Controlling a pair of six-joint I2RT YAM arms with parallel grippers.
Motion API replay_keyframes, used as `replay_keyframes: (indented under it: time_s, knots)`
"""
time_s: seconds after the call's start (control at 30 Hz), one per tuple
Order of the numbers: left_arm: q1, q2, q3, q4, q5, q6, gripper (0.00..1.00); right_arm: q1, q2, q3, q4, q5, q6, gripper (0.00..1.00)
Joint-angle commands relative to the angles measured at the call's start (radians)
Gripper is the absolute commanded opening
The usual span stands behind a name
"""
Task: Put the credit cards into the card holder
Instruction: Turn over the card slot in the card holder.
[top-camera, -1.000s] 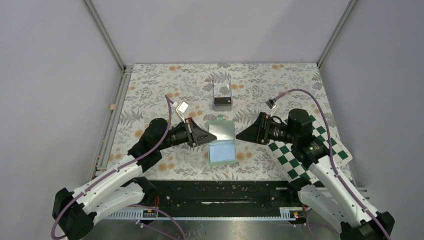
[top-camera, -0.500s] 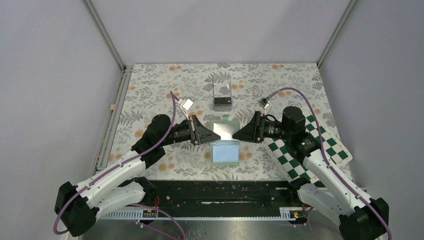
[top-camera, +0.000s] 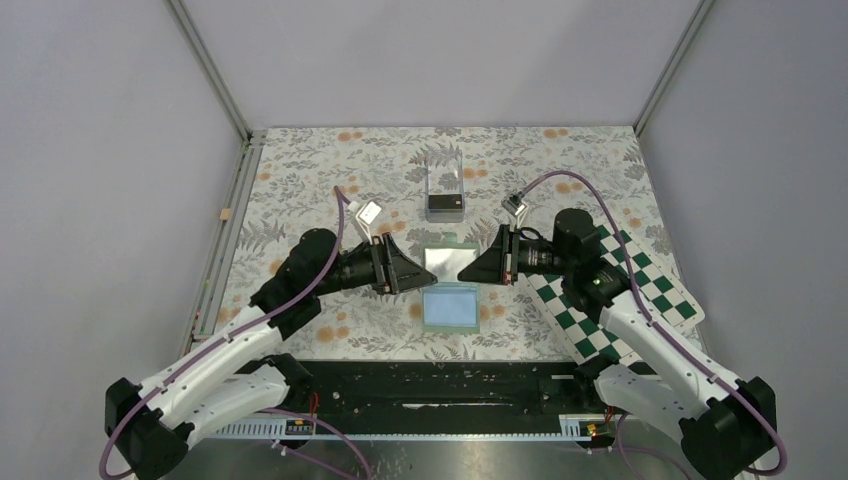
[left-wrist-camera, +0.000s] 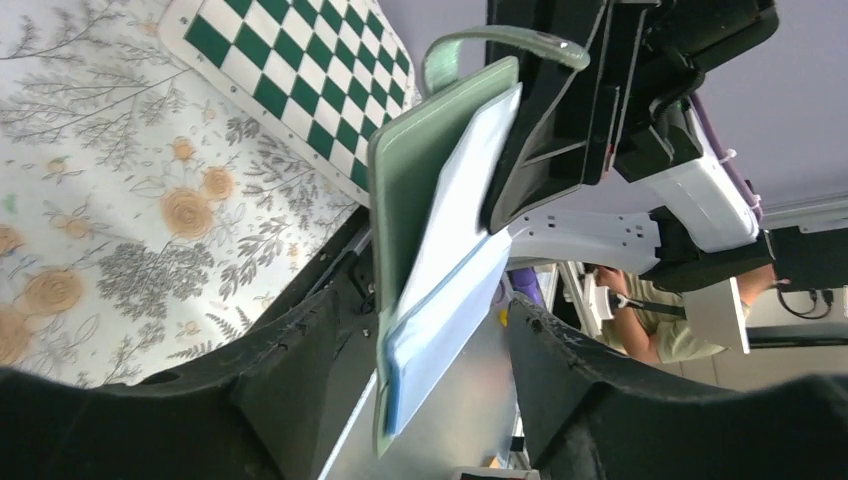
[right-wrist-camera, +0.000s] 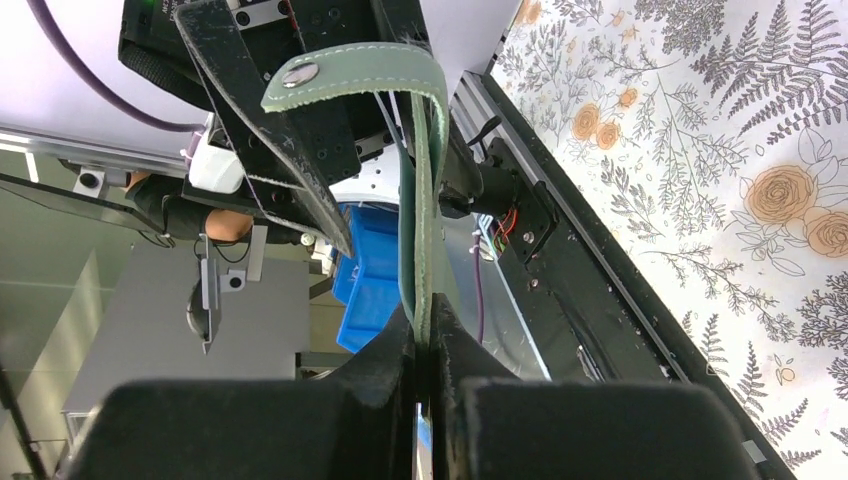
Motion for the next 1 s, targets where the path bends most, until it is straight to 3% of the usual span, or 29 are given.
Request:
replay_keyframes:
  time_s: [0.0, 0.33, 0.7, 0.97]
  knots:
    - [-0.001, -0.080, 0.062, -0.178, -0.098, 0.114, 0.63, 0.008, -0.056, 0.046, -0.024, 0.031, -0.046, 0.00]
    - [0.000, -0.105, 0.017, -0.247, -0.081, 0.133, 0.49, 0.008, -0.057, 0.050, -0.022, 0.034, -0.038, 0.00]
    - [-0.001, -0.085, 0.020, -0.287, -0.061, 0.162, 0.44, 0.008, -0.044, 0.054, 0.001, 0.034, -0.017, 0.00]
    - [-0.002, -0.085, 0.007, -0.200, -0.004, 0.139, 0.42, 0.008, -0.033, 0.050, 0.003, 0.028, -0.016, 0.00]
